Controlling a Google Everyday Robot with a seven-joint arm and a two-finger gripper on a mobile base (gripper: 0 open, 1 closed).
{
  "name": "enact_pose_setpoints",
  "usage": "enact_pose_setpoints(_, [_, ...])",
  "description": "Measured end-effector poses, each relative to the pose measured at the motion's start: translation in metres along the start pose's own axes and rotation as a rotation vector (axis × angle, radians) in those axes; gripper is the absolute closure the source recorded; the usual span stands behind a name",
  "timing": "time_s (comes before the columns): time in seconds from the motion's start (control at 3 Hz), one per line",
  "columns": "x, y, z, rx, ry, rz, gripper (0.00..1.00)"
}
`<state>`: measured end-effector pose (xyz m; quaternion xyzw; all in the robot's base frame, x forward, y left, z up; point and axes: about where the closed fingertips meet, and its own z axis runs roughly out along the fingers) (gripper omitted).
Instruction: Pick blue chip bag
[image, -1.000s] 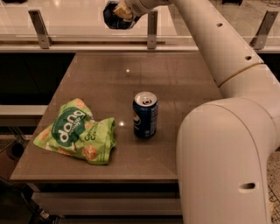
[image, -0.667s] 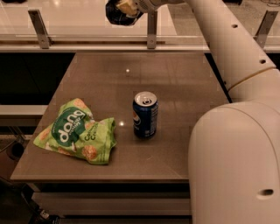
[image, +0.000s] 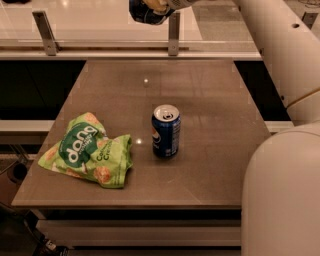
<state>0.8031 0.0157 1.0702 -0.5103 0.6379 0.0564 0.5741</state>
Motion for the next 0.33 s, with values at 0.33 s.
enact_pose_setpoints(0.33, [0.0005,0.0031,0.0011,-0.004,0.003,0.000,1.00])
